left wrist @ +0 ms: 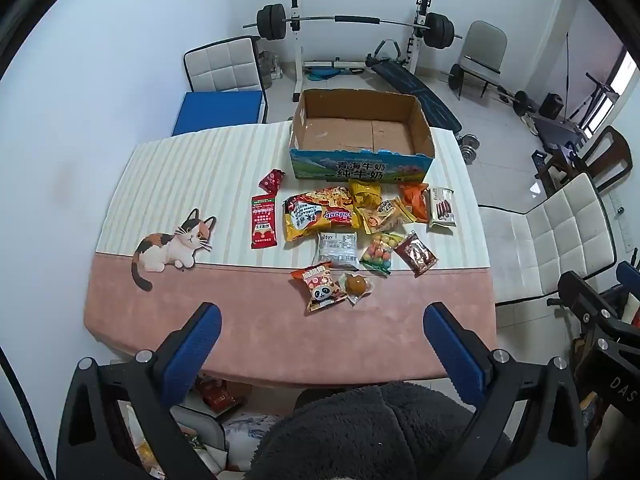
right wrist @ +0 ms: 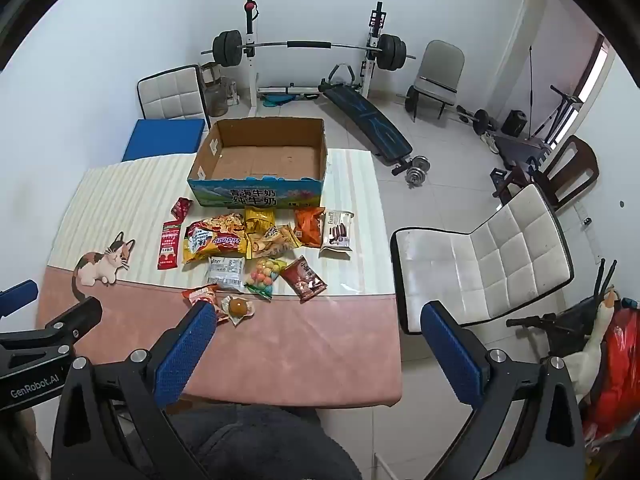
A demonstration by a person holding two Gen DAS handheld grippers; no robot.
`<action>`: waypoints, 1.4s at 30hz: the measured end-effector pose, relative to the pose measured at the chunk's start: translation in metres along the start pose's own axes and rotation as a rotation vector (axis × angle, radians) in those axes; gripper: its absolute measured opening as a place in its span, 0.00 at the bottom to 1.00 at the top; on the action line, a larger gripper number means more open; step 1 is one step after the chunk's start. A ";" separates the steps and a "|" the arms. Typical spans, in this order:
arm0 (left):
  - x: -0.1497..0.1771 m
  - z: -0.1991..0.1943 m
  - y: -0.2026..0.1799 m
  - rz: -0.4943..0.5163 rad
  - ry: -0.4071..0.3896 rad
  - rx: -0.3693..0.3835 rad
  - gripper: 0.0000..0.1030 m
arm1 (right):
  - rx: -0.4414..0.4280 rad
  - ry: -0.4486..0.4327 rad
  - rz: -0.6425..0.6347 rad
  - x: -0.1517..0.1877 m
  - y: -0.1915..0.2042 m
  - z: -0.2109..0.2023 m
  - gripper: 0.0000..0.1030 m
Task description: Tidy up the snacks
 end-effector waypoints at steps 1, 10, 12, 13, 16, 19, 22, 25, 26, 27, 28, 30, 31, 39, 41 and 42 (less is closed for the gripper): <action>0.000 0.000 0.000 -0.002 0.004 0.004 1.00 | 0.002 0.000 -0.003 0.000 0.000 0.000 1.00; -0.003 -0.003 0.001 -0.008 0.000 0.015 1.00 | -0.005 -0.002 0.000 0.001 0.000 0.003 1.00; -0.005 -0.002 -0.002 -0.006 -0.001 0.015 1.00 | -0.004 -0.002 -0.002 0.001 0.000 0.003 1.00; -0.006 -0.002 -0.002 -0.007 -0.002 0.016 1.00 | -0.004 0.000 -0.001 0.001 0.000 0.002 1.00; -0.008 -0.005 -0.002 -0.008 -0.007 0.018 1.00 | -0.002 -0.001 -0.001 0.000 0.000 0.001 1.00; -0.008 -0.007 -0.002 -0.009 -0.013 0.017 1.00 | -0.002 -0.002 -0.001 -0.001 0.001 0.000 1.00; -0.009 -0.007 -0.001 -0.013 -0.015 0.020 1.00 | -0.006 0.001 0.000 -0.001 0.001 0.001 1.00; -0.010 -0.007 -0.001 -0.013 -0.012 0.023 1.00 | -0.007 0.003 -0.002 -0.003 0.003 0.002 1.00; -0.010 -0.008 -0.001 -0.012 -0.011 0.023 1.00 | -0.006 0.004 -0.002 -0.003 0.003 0.002 1.00; -0.010 -0.008 -0.002 -0.011 -0.010 0.023 1.00 | -0.005 0.005 -0.003 -0.003 0.004 0.002 1.00; -0.011 -0.008 -0.002 -0.010 -0.008 0.024 1.00 | -0.006 0.004 -0.002 -0.003 0.003 0.002 1.00; -0.009 -0.007 -0.004 -0.010 -0.011 0.021 1.00 | -0.007 0.003 -0.001 -0.003 0.005 0.001 1.00; -0.009 -0.007 -0.004 -0.010 -0.011 0.021 1.00 | -0.007 0.003 -0.001 -0.004 0.005 0.000 1.00; -0.010 -0.007 -0.003 -0.011 -0.009 0.022 1.00 | -0.007 0.008 0.003 -0.005 0.005 0.001 1.00; -0.009 -0.007 -0.004 -0.011 -0.011 0.023 1.00 | -0.009 0.005 0.000 -0.006 0.008 0.002 1.00; -0.010 -0.007 -0.004 -0.010 -0.010 0.023 1.00 | -0.009 0.006 0.000 -0.007 0.008 0.002 1.00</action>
Point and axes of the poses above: each gripper's, at about its wrist camera, not at the fingertips, and z roughly the way its jaws point, y to its left, x to its underside, the point moved 6 cm from there along z, roughly the way its jaws point, and after that the axes turned 12 degrees about -y, right-handed, at the moved point
